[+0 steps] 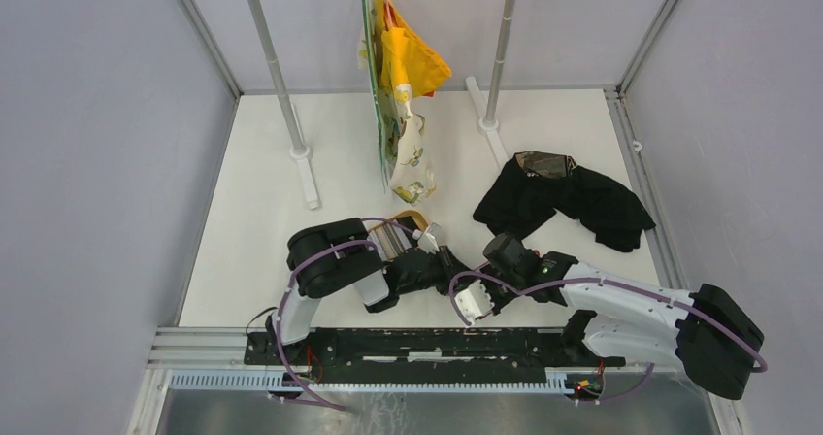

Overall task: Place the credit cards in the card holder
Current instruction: Insert the credit card into the card holder.

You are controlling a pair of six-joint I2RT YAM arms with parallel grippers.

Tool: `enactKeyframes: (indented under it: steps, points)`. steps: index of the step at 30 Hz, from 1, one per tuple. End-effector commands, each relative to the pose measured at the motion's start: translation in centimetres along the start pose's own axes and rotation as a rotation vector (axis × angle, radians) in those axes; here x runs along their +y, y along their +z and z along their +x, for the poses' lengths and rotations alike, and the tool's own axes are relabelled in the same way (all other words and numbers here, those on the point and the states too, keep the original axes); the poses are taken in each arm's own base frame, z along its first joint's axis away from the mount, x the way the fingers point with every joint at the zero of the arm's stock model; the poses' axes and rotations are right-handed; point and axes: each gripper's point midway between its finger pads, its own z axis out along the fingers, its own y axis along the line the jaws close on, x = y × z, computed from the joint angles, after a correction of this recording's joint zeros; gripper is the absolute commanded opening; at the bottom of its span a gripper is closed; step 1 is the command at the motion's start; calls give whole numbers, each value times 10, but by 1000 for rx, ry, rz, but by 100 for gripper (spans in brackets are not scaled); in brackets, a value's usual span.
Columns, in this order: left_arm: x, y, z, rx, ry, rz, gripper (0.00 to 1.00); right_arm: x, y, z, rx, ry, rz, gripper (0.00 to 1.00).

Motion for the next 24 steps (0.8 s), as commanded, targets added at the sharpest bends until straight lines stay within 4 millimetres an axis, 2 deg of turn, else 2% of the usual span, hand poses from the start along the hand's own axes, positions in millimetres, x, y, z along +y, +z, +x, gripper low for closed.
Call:
enactKeyframes:
  steps: [1, 8, 15, 20, 24]
  points:
    - [43, -16, 16, 60, -26, -189, 22, -7, -5, 4, 16, 7, 34, 13]
    - [39, -20, 8, 35, 70, -239, 23, -9, -9, -3, -43, 33, 32, 14]
    - [-4, -32, -12, -47, 312, -215, 23, -10, -17, -18, -162, 60, 16, 15]
    - [-33, -43, -23, -112, 522, -246, 29, -13, -26, -21, -222, 84, 29, 16]
    - [-45, -61, -38, -178, 645, -294, 35, -15, -31, -20, -249, 105, 42, 16]
